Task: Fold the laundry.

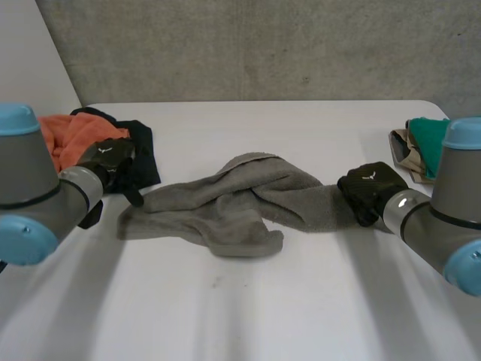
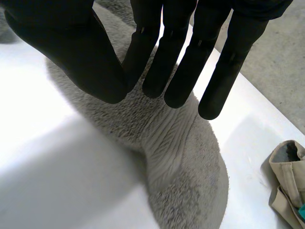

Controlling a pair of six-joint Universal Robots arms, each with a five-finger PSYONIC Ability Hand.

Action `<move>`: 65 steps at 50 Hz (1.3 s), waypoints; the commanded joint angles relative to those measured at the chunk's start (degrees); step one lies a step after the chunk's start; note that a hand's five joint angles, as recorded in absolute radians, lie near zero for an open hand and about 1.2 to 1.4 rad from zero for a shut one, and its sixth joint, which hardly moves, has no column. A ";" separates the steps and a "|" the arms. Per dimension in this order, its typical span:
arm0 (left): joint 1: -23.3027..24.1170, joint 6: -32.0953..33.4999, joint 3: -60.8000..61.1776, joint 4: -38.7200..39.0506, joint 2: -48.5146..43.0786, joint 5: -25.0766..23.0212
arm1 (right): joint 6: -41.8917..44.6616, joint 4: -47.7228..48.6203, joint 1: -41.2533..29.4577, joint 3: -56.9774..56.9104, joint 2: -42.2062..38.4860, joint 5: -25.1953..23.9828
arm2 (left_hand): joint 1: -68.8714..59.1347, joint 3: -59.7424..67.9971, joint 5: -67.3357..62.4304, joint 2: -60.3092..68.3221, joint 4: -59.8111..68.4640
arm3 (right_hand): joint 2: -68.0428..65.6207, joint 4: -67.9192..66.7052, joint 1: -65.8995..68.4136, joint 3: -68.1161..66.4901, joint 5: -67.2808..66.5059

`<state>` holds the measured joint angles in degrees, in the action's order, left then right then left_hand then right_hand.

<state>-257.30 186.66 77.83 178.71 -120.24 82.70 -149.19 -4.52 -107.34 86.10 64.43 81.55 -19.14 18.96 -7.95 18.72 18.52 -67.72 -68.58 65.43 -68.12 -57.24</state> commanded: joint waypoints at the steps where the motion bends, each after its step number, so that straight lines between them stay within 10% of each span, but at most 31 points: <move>1: -2.86 0.28 -12.25 -10.91 -10.62 -3.07 | 4.43 1.71 1.87 6.27 5.00 -2.89 | -2.17 2.35 -3.37 2.59 2.79 | -12.28 -11.42 14.57 -11.88 -12.76; 16: -1.72 -0.07 -19.90 -13.57 -19.15 -3.42 | 2.51 4.96 4.68 9.35 9.21 -4.91 | -21.47 21.64 -22.66 21.89 22.08 | -12.28 -11.42 14.57 -11.88 -12.76; 21: -0.40 -0.51 -19.99 -14.00 -19.07 -2.81 | 1.98 4.35 6.18 8.65 11.67 -6.49 | -60.83 61.00 -62.02 61.25 61.44 | 29.23 30.09 -26.94 29.62 28.74; 32: 1.18 -0.25 -11.48 -11.64 -1.86 0.89 | 2.06 0.67 5.04 -14.88 1.85 -11.06 | -60.86 61.04 -62.05 61.28 61.48 | 54.69 55.55 -52.40 55.09 54.21; 43: 5.13 8.36 -2.16 -8.73 16.24 -1.22 | 4.26 -12.09 2.15 -51.61 -26.17 -24.32 | -60.86 61.04 -62.05 61.28 61.48 | 53.02 53.88 -50.73 53.41 52.53; 56: 9.36 14.52 2.42 -7.68 27.42 -2.63 | 6.81 -6.03 -3.05 -56.31 -38.85 -28.73 | -60.86 61.04 -62.05 61.28 61.48 | 50.16 51.03 -47.87 50.56 49.68; 60: 9.62 15.92 3.56 -5.57 29.00 -2.72 | 6.63 -4.97 -3.84 -56.48 -40.44 -28.47 | -60.86 61.04 -62.05 61.28 61.48 | 24.50 25.36 -22.21 24.90 24.02; 62: 9.27 16.02 4.00 -3.47 29.27 -2.72 | 6.46 -3.48 -3.84 -57.10 -40.97 -26.98 | -60.86 61.04 -62.05 61.28 61.48 | -9.43 -8.57 11.73 -9.04 -9.92; 65: 7.96 16.28 3.48 0.30 29.09 -2.72 | 6.02 1.24 -3.31 -58.41 -40.27 -20.69 | -60.86 61.04 -62.05 61.28 61.48 | -12.28 -11.42 14.57 -11.88 -12.76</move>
<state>-247.85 202.39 81.32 173.51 -91.32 79.97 -142.56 -8.78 -111.05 29.30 23.93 53.79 -66.55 68.46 -55.57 68.25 68.72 -61.38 -60.32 61.20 -60.40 -49.28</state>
